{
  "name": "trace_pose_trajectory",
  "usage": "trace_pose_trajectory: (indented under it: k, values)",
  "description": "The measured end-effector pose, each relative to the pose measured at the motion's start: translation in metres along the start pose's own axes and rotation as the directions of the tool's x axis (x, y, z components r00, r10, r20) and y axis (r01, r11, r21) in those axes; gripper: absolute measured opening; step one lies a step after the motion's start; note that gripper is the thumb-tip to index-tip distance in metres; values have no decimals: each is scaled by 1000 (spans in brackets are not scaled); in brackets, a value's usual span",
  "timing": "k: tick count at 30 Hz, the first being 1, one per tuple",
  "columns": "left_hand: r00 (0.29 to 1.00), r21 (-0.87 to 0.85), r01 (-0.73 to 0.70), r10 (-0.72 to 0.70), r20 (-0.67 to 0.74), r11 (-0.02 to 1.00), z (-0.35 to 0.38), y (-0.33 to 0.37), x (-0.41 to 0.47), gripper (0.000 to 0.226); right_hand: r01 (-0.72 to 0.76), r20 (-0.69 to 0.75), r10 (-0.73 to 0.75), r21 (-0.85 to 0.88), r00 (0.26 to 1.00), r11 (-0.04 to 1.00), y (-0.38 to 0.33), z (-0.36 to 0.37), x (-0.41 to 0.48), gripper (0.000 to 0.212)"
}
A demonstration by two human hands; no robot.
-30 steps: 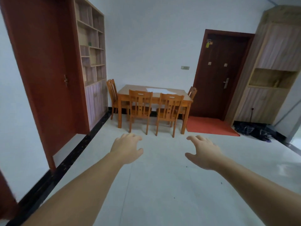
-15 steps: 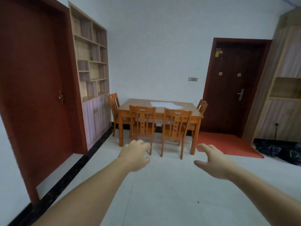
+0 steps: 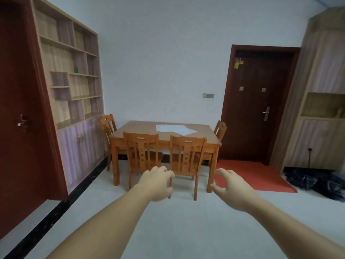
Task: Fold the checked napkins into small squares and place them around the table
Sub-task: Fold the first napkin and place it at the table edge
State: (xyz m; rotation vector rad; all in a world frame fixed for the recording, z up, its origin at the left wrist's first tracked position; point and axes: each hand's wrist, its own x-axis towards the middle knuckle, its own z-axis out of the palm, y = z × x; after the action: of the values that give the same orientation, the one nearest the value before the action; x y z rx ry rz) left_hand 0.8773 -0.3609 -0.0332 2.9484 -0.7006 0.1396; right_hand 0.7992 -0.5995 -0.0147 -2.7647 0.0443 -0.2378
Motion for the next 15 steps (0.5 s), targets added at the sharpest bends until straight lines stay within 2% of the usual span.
trace_pose_trajectory:
  k: [7,11,15]
  values:
    - [1000,-116,-12,15,20,993,57,-13,190,46,-17,18,18,-62,1000,998,75,30,166,54]
    - [998,-249,52,-39,58,967,72,-39,300,46,-84,65,87,-50,994,995,114,40,275,48]
    - [995,-253,94,-83,55,963,82,-56,396,45,-87,70,93,-75,993,993,145,42,360,52]
